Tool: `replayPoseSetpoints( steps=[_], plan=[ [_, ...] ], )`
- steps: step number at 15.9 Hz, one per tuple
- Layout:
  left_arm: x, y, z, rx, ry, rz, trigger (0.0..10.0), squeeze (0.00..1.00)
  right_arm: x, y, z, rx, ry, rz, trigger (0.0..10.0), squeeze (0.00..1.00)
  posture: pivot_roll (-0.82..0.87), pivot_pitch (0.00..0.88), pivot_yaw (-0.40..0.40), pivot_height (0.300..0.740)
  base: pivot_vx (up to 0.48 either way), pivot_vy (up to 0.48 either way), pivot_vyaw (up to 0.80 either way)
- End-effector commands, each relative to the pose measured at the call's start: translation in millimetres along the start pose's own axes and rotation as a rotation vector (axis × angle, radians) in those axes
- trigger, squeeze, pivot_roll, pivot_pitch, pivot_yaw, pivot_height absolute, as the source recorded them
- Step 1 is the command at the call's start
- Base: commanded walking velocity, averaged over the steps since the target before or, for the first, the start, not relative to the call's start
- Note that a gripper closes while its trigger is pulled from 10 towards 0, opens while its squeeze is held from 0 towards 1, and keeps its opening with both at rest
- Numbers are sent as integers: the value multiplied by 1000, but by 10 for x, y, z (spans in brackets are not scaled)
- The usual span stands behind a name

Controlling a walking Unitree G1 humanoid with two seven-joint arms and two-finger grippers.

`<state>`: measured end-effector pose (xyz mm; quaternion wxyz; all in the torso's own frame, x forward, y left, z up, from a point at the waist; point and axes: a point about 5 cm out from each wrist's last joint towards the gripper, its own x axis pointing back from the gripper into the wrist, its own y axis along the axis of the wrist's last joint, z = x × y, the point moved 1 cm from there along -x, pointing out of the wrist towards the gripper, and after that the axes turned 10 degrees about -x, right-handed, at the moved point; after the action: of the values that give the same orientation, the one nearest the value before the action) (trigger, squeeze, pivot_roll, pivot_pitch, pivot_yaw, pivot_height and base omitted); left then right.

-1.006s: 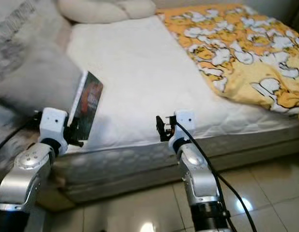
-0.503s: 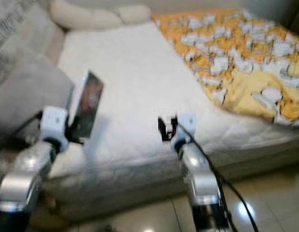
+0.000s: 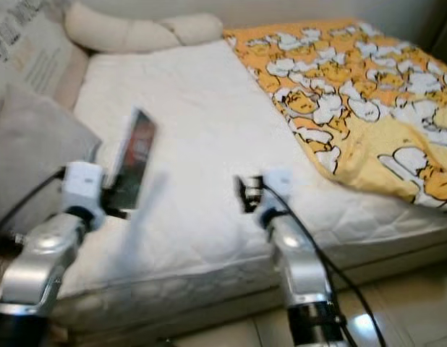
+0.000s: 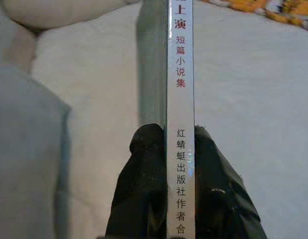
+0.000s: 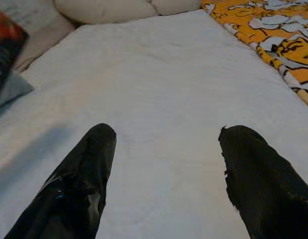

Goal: Clean up the room

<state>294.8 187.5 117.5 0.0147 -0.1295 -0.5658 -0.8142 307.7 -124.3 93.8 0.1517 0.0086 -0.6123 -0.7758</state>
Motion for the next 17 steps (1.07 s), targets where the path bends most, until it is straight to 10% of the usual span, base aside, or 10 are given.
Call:
replayPoseSetpoints(
  steps=[1,6,10,17],
  plan=[
    [-18,137,-33,-3,-7,-55,10000,0,18,23,-48,10,12,4,10000,0,48,0,52,740,390,0,0],
    [18,89,108,-12,10,-34,10000,0,54,-33,24,37,98,44,10000,0,45,0,62,740,382,0,480],
    [36,34,-62,5,-116,-15,10000,0,111,-33,4,32,147,58,10000,0,26,0,83,740,0,0,0],
    [-399,158,-132,180,-269,-27,10000,0,253,108,-82,94,307,111,10000,0,-18,0,121,740,0,0,0]
  ],
)
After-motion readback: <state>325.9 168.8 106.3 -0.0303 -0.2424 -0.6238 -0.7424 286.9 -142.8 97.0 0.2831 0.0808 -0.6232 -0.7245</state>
